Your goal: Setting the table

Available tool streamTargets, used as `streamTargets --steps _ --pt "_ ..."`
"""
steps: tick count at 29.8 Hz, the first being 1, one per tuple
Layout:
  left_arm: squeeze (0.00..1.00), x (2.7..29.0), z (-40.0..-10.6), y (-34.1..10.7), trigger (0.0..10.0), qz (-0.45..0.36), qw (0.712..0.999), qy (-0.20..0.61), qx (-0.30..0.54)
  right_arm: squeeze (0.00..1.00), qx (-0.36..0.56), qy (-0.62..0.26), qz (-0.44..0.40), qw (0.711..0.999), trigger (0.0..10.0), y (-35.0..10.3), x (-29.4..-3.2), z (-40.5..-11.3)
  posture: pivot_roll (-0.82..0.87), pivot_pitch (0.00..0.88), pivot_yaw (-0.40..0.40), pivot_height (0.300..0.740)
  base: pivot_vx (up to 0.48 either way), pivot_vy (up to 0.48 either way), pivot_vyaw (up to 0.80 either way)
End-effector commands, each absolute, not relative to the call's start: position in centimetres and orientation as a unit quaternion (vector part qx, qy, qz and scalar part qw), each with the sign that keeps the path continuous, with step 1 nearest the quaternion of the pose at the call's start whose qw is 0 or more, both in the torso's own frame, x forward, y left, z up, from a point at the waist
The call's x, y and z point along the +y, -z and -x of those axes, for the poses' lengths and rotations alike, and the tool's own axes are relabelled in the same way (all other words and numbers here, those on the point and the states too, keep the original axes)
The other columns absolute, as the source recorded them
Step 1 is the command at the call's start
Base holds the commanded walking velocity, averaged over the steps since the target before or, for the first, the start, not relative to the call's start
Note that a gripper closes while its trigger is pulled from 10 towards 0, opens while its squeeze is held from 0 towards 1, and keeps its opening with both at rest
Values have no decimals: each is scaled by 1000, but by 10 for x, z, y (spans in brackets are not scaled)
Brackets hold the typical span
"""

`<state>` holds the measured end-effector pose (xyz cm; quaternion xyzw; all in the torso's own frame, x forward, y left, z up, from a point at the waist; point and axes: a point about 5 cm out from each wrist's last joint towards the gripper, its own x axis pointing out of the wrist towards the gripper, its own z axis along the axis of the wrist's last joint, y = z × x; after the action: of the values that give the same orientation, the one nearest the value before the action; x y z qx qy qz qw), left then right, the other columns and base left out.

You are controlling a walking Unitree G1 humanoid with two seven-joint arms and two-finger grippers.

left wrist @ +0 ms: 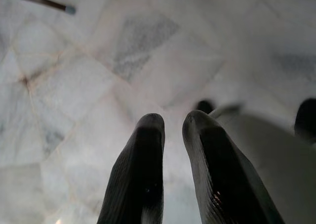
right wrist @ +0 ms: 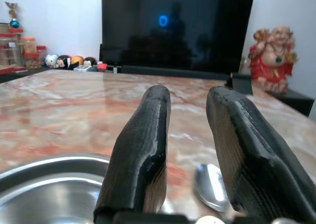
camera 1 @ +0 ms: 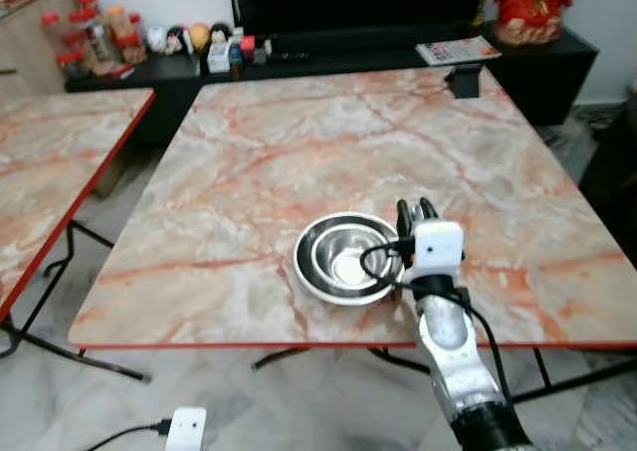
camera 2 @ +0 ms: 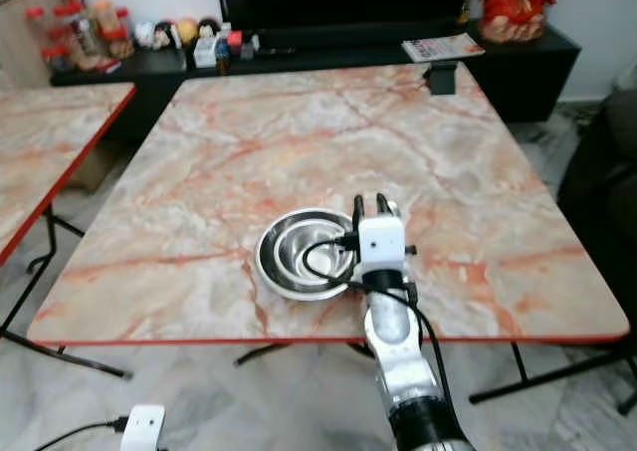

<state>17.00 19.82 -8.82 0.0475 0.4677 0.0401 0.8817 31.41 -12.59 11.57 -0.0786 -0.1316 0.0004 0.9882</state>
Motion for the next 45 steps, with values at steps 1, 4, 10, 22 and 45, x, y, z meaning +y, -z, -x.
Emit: streamTargets --steps 1,4,10,22,45 --pt "0 208 -164 89 10000 -54 876 -53 476 0 -146 -17 72 986 10000 -124 -113 -316 -57 0 68 740 0 349 0" --pt "0 208 -164 89 10000 -54 877 -54 475 0 -149 -18 72 986 10000 -126 -112 -316 -55 0 66 740 0 350 0" --pt "0 208 -163 89 10000 -55 876 -56 475 0 -152 -22 72 986 10000 -128 -111 -317 -56 0 64 740 0 349 0" --pt "0 212 -162 89 10000 -57 876 -63 476 0 -142 -18 82 986 10000 -120 -120 -317 -64 0 57 740 0 352 0" --pt "0 210 -158 91 10000 -57 874 -63 479 0 -118 -45 81 989 10000 -107 -114 -316 -61 0 46 740 0 356 0"
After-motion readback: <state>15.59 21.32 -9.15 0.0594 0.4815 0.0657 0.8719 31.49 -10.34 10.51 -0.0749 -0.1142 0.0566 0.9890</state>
